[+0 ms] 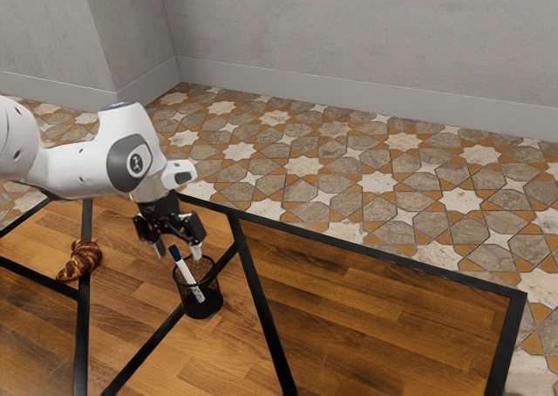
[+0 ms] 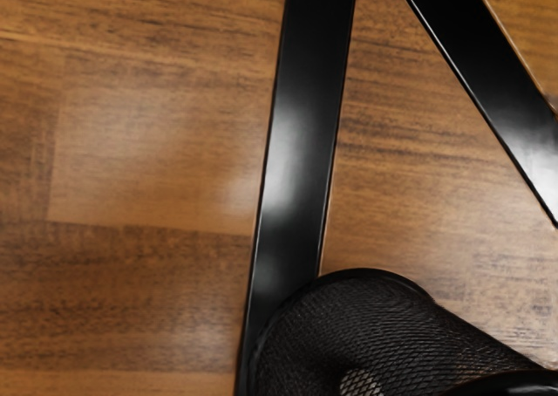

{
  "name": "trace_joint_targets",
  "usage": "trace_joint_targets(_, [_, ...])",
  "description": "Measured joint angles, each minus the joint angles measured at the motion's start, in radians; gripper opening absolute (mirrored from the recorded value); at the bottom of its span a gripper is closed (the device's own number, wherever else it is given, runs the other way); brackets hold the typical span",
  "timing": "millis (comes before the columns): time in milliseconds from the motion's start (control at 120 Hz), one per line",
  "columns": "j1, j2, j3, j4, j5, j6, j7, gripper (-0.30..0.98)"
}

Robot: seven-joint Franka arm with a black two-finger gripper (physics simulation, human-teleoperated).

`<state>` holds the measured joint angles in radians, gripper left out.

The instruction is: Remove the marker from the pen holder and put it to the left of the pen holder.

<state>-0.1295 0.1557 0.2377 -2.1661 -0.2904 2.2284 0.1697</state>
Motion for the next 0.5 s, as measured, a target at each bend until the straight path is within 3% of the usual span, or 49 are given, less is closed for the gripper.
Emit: trace_joint_targets(500, [-0.034,-0.104,0.001,-0.111,-0.044,0.030,-0.003,0.66])
